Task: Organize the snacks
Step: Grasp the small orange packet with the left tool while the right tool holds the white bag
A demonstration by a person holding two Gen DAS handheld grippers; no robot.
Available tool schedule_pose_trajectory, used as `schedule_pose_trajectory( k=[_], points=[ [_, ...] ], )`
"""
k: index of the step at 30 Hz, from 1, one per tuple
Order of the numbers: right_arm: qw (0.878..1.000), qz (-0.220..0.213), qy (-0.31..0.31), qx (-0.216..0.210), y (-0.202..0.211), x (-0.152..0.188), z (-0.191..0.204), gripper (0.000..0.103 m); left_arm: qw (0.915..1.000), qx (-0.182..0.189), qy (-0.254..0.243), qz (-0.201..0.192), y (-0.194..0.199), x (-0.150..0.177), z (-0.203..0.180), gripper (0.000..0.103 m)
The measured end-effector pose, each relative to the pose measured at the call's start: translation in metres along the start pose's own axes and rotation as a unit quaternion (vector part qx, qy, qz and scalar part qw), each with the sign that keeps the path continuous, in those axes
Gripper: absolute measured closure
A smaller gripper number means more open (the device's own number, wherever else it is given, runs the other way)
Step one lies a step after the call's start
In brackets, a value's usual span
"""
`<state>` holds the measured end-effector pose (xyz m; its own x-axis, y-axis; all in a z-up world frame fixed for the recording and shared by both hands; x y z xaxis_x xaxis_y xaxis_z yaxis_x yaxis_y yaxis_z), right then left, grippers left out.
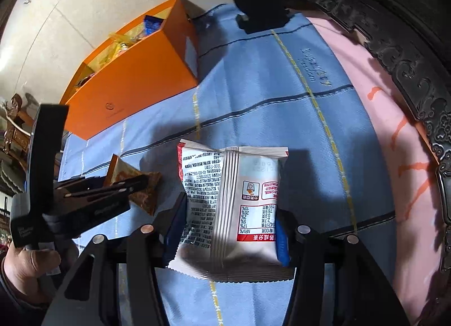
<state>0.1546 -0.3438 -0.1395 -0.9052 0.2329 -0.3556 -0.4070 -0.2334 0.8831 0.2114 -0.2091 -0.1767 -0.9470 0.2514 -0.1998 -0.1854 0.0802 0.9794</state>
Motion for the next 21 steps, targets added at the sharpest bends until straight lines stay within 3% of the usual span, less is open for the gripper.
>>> schedule_pose_trajectory(
  k=[3,4,11,21],
  points=[
    [1.000,0.002,0.012,-0.005,0.000,0.000,0.014,0.049,0.9999,-0.003,0.009,-0.010,0.010,0.009,0.025,0.079],
    [1.000,0.003,0.016,-0.007,0.000,0.000,0.018,0.049,0.9998,-0.002,0.013,-0.015,0.015,0.011,0.030,0.089],
    [0.999,0.018,0.046,-0.024,-0.007,0.007,0.059,0.048,0.9989,-0.005,0.045,-0.013,0.022,0.036,0.072,0.091],
    [0.997,0.016,0.064,-0.045,0.002,0.006,0.088,0.048,0.9981,-0.012,0.044,-0.041,0.044,0.046,0.089,0.091]
  ],
)
Point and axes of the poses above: each gripper's, at about its wrist camera, not at the fingertips, and y roughly against the way its jaws point, z to its left, x to its underside, the point moved 8 cm from there along -y, roughly the way its jaws point, and after that the axes turned 1 degree about -y, right-handed, at the moved point
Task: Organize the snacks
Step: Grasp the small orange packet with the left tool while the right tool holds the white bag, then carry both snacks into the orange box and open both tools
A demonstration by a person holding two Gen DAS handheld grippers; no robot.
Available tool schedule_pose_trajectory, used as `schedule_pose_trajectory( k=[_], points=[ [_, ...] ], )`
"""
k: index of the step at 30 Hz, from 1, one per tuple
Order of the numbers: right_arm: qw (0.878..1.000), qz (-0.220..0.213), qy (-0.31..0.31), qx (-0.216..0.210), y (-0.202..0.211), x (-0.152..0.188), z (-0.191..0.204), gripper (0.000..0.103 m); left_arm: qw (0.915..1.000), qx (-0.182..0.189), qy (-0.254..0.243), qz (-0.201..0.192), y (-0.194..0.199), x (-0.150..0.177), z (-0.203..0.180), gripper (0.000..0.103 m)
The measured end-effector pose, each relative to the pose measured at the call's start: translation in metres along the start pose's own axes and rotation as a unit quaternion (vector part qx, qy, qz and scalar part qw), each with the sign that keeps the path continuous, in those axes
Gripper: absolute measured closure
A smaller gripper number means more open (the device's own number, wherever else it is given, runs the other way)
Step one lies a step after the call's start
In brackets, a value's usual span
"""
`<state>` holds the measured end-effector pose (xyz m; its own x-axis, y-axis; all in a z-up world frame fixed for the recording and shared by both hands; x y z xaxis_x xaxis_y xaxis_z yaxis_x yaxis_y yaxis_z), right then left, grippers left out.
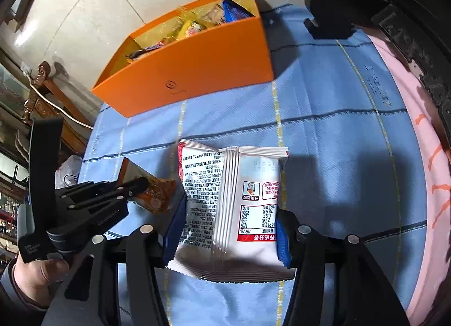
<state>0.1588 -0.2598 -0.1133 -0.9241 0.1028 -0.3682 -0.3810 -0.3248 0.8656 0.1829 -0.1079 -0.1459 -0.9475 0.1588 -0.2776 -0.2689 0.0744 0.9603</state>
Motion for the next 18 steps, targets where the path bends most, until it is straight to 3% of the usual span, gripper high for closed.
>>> schedule_pose_trajectory(
  k=[11,18],
  points=[
    [0.999,-0.016,0.020,-0.023,0.011,-0.020,0.031,0.048,0.9988,-0.015,0.009,-0.045,0.047,-0.022,0.019,0.091],
    [0.995,-0.074,0.053,-0.036,0.036,-0.091,0.067,0.047,0.9948,-0.025,0.018,-0.097,0.093,-0.085,0.040,0.091]
  ],
)
Point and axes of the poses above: each gripper's, at about its wrist camera, not at the fingertips, and y roughly against the way its jaws point, z to its left, x to its underside, the point moved 8 cm from there along -y, roughly the way its jaws point, and after that the axes turned 1 degree about -y, right-handed, at the moved point
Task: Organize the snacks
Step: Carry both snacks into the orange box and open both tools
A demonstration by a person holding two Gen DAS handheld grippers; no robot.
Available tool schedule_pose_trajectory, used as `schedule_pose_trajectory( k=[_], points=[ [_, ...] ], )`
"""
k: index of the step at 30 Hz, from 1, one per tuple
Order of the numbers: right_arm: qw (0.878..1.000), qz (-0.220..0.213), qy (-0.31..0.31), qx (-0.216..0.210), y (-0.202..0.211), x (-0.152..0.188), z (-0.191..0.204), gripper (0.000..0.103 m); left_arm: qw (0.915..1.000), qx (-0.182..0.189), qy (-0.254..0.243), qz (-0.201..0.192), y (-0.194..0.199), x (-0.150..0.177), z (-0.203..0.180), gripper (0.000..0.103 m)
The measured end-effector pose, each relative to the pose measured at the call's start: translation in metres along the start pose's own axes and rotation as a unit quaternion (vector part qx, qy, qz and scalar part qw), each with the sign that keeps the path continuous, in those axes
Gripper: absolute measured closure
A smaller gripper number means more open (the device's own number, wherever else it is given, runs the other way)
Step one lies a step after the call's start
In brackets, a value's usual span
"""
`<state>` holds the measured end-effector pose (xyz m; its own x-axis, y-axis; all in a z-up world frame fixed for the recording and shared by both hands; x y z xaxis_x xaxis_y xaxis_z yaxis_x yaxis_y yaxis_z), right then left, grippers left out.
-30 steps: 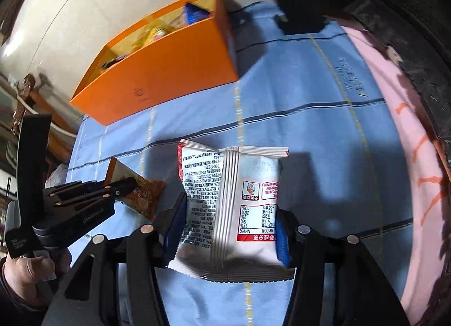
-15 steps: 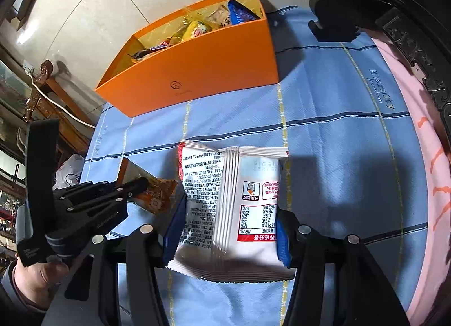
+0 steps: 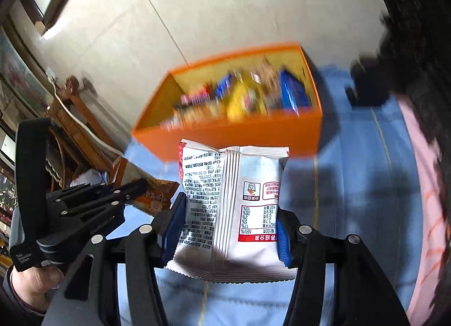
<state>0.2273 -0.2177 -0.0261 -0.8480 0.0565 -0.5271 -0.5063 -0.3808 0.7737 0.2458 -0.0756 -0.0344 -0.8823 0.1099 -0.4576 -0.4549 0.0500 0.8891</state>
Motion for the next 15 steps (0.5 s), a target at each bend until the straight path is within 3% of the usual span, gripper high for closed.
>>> schedule_pose_trajectory(
  k=[6,13,14,15],
  points=[
    [0.998,-0.052,0.024,0.015,-0.006,-0.081,0.011,0.045,0.9989,-0.018,0.009,-0.043,0.012,-0.078,0.018,0.091],
    [0.998,-0.037,0.007,0.058,-0.061,-0.136,-0.007,0.042,0.9988,-0.026,0.027,-0.031,-0.033,-0.132,0.027,0.091],
    [0.997,-0.032,0.006,0.064,-0.068,-0.138,-0.011,0.040,0.9988,-0.026,0.032,-0.026,-0.040,-0.134,0.029,0.088],
    [0.997,-0.028,0.002,0.070,-0.074,-0.140,-0.015,0.037,0.9987,-0.025,0.039,-0.020,-0.046,-0.136,0.031,0.071]
  ],
)
Point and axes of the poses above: each gripper's, at about its wrist camera, not at the fingertips, and y roughly against the way its jaws point, z to its left, x to its underside, the point moved 8 cm from there along -y, roughly the way its jaws point, and after that the axes turned 1 degree about -y, right-handed, at the moved point
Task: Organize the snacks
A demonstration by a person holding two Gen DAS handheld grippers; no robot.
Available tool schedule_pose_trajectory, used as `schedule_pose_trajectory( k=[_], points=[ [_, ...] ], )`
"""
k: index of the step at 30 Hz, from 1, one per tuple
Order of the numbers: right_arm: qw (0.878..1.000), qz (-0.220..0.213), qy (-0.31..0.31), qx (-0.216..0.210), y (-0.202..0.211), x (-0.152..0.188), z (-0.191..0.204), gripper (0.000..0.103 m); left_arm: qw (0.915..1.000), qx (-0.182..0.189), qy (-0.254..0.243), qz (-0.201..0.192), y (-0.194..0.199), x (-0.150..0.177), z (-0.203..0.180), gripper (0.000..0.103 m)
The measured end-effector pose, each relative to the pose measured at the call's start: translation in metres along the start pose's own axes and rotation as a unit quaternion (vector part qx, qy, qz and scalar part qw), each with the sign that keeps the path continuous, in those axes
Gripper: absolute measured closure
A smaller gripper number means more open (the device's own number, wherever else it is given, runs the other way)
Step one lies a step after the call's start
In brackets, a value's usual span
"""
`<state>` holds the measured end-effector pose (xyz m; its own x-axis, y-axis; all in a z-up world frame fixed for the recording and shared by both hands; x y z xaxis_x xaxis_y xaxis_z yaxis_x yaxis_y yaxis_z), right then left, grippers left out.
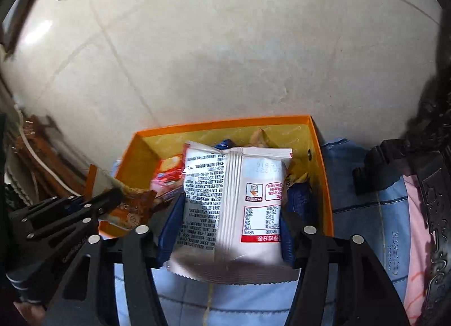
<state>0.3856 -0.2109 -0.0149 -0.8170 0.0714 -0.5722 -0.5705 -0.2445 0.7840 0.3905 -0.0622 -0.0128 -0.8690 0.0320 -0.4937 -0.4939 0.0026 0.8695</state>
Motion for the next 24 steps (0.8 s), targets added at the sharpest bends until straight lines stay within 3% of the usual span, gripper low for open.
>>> schedule_pose_trajectory(
  k=[1,2,3,5,8,10,19,24],
  points=[
    [1.000,-0.002,-0.005,0.003,-0.002,-0.001,-0.003,0.033,1.0000,-0.003,0.008,0.004,-0.005,-0.001,0.002,0.058],
    [1.000,-0.006,-0.006,0.005,-0.001,-0.002,-0.003,0.028,0.9999,-0.014,0.010,-0.002,-0.005,-0.001,0.005,0.032],
    [1.000,-0.013,-0.003,0.012,0.000,-0.002,-0.005,0.026,0.9990,-0.039,0.009,-0.017,-0.003,-0.003,0.009,0.020],
    [1.000,-0.018,0.002,0.020,0.003,-0.002,-0.005,0.024,0.9982,-0.052,0.002,-0.031,0.002,-0.004,0.013,0.018],
    [1.000,-0.014,0.011,0.022,0.010,0.007,-0.003,0.023,0.9988,-0.045,0.009,-0.020,0.006,0.002,0.015,0.016],
    [1.000,-0.015,0.017,0.022,0.018,0.016,0.000,0.022,0.9980,-0.056,0.016,-0.025,0.014,0.008,0.019,0.008],
    [1.000,-0.019,0.012,0.020,0.066,0.070,0.001,0.017,0.9979,-0.060,0.014,-0.020,0.049,0.058,0.018,0.007],
    [1.000,-0.006,0.008,0.015,0.082,0.105,0.003,0.017,0.9982,-0.043,0.035,-0.021,0.070,0.084,0.019,0.004]
  ],
)
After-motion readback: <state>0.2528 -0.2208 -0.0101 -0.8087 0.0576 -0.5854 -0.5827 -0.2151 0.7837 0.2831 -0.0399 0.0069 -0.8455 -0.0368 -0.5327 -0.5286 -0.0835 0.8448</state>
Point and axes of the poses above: each gripper's, at about its wrist camera, not at the fingertips, and y roughly against the way its jaws point, z to its left, x to its underside, the point moved 8 cm from there along -y, roughly the way its jaws point, and after that the axes turned 1 degree about -y, right-handed, at the moved point
